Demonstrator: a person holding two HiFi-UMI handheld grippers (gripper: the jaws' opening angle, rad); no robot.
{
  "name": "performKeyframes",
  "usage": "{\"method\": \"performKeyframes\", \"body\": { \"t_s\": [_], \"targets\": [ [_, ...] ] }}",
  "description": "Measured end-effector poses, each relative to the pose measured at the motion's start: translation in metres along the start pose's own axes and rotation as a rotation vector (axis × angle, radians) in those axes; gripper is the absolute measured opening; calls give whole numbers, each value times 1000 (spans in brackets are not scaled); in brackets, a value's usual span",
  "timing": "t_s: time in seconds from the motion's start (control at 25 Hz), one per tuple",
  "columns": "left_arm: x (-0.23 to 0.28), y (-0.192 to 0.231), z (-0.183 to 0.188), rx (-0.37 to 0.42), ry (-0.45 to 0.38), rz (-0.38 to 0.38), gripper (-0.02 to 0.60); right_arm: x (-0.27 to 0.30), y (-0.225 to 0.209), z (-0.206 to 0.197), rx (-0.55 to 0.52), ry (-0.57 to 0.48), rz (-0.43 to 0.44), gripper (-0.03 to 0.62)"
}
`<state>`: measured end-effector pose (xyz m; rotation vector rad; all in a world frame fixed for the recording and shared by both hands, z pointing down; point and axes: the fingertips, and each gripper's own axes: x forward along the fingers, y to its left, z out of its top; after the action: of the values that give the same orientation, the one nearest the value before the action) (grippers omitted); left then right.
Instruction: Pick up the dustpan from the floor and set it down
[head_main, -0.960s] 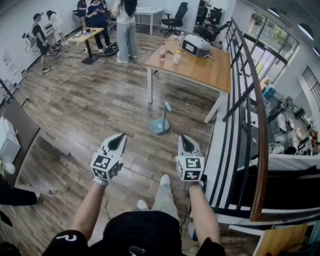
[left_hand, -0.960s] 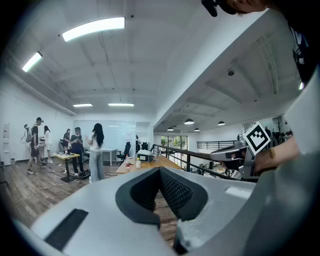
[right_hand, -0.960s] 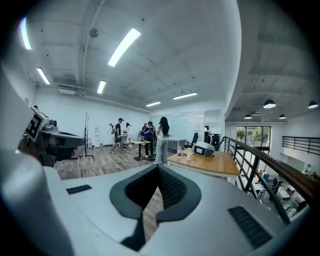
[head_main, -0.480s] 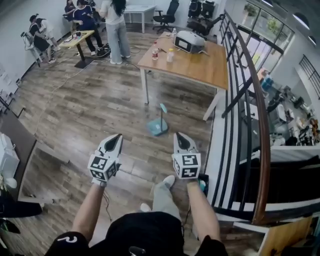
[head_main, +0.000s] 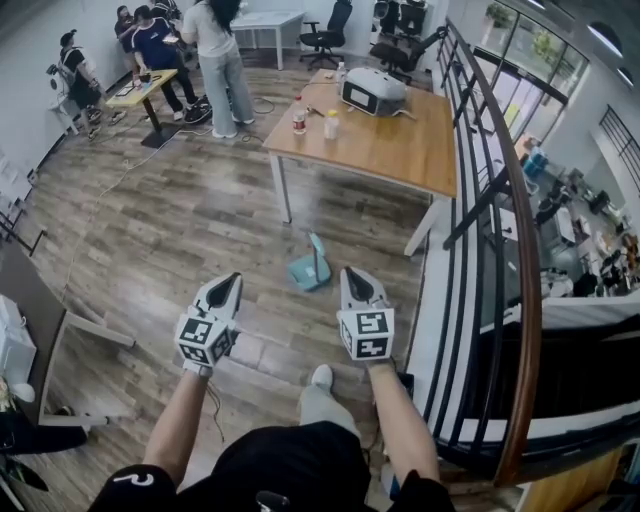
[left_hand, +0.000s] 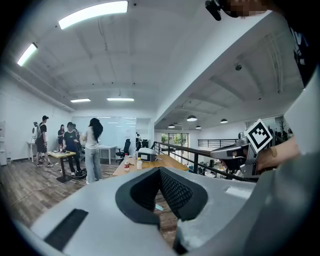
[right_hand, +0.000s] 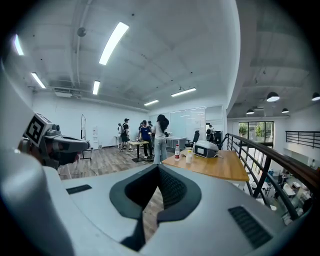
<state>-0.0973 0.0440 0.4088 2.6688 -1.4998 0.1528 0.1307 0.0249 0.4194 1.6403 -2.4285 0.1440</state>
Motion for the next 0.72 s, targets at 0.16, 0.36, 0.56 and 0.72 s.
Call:
{"method": "performKeyframes", "body": {
  "t_s": [0.16, 0.36, 0.56, 0.72],
  "targets": [
    [45, 9, 9, 9, 10, 12, -3, 34, -29, 12, -12, 9, 23, -6],
    [93, 16, 21, 22, 11, 32, -3, 67, -73, 20, 1, 9, 23, -6],
    [122, 15, 23, 22, 10, 49, -3, 89, -97, 20, 6, 12, 34, -5],
    [133, 17, 21, 25, 11, 60, -3, 103, -101, 20, 5, 3, 51, -5]
  ]
}}
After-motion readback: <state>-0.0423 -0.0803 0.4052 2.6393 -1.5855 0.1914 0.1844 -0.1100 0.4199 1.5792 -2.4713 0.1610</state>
